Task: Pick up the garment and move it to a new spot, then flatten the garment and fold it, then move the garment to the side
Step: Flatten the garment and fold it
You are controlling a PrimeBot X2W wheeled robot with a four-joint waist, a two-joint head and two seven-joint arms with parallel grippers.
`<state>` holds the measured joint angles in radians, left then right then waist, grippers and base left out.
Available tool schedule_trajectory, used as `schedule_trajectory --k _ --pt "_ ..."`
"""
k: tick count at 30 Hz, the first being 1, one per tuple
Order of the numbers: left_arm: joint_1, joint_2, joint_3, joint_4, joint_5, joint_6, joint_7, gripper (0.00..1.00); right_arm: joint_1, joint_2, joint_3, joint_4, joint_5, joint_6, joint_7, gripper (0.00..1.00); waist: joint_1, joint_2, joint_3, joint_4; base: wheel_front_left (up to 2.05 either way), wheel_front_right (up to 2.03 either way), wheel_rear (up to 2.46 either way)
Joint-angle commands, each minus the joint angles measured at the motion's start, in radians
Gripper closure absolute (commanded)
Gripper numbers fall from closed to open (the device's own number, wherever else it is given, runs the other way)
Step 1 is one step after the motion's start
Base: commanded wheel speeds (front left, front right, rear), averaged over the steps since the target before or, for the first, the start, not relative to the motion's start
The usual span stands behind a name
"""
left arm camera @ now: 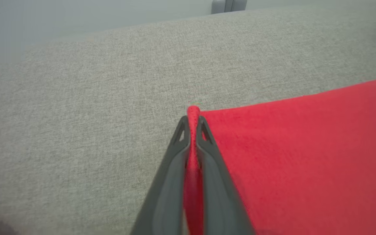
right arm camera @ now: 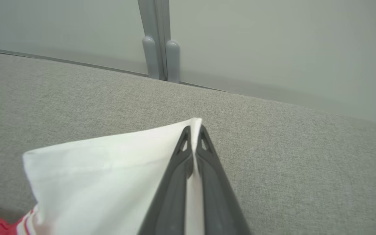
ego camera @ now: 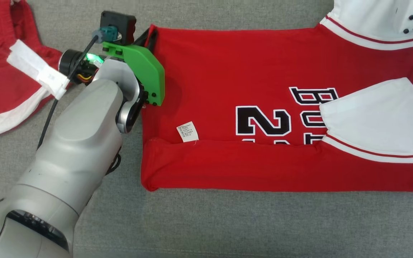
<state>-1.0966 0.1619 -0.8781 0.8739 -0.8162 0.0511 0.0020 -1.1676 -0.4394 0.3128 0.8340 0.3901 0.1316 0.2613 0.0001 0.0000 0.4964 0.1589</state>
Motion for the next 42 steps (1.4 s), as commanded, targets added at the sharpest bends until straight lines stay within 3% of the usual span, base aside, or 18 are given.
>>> schedule_trajectory --k 1,12,21,27,33,34,35,36,37,38,42 --pt "0.025 0.012 -0.003 0.004 -0.002 -0.005 -0.001 1.0 0.034 -0.012 0.007 -0.016 0.023 -0.002 -0.012 1.0 -0.0001 0.0 -0.042 -0.017 0.0 0.0 0.0" --pt "0.138 0.059 -0.035 -0.047 0.023 -0.042 -0.116 1.0 0.287 -0.11 0.062 -0.268 0.162 -0.002 -0.036 1.0 -0.0001 0.0 -0.134 -0.045 0.0 0.0 0.0" --pt "0.251 0.108 -0.064 -0.09 0.062 -0.043 -0.23 1.0 0.608 -0.166 -0.025 -0.524 0.23 -0.002 0.07 1.0 -0.0001 0.0 -0.195 -0.058 0.0 0.0 0.0" --pt "0.346 0.157 -0.069 -0.157 0.12 -0.027 -0.265 1.0 0.834 -0.142 -0.147 -0.71 0.215 -0.002 0.176 1.0 -0.0001 0.0 -0.209 -0.079 0.0 0.0 0.0" --pt "0.427 0.184 -0.017 -0.236 0.176 0.001 -0.267 1.0 0.942 -0.082 -0.208 -0.796 0.174 -0.002 0.235 1.0 -0.0001 0.0 -0.219 -0.087 0.0 0.0 0.0" --pt "0.439 0.186 -0.008 -0.246 0.184 0.003 -0.267 0.96 0.95 -0.072 -0.216 -0.801 0.167 -0.002 0.241 1.0 -0.0001 0.0 -0.221 -0.087 0.0 0.0 0.0" --pt "0.453 0.188 0.002 -0.256 0.192 0.005 -0.267 0.52 0.961 -0.06 -0.224 -0.806 0.16 -0.002 0.248 0.9 -0.0001 0.0 -0.224 -0.087 0.0 0.0 0.0" --pt "0.465 0.188 0.009 -0.263 0.199 0.007 -0.267 0.09 0.971 -0.049 -0.23 -0.806 0.155 -0.002 0.258 0.73 -0.0001 0.0 -0.228 -0.087 0.0 0.0 0.0" --pt "0.478 0.187 0.019 -0.271 0.208 0.009 -0.267 0.0 0.984 -0.039 -0.238 -0.807 0.147 -0.002 0.271 0.08 -0.0001 0.0 -0.231 -0.087 0.0 0.0 0.0" --pt "0.49 0.185 0.029 -0.277 0.214 0.009 -0.267 0.0 0.992 -0.03 -0.248 -0.805 0.142 -0.002 0.285 0.0 -0.0001 0.0 -0.235 -0.087 0.0 0.0 0.0" --pt "0.55 0.173 0.11 -0.333 0.214 0.009 -0.267 0.0 1.015 0.004 -0.288 -0.826 0.108 -0.002 0.31 0.0 -0.0001 0.0 -0.25 -0.083 0.0 0.0 0.0"
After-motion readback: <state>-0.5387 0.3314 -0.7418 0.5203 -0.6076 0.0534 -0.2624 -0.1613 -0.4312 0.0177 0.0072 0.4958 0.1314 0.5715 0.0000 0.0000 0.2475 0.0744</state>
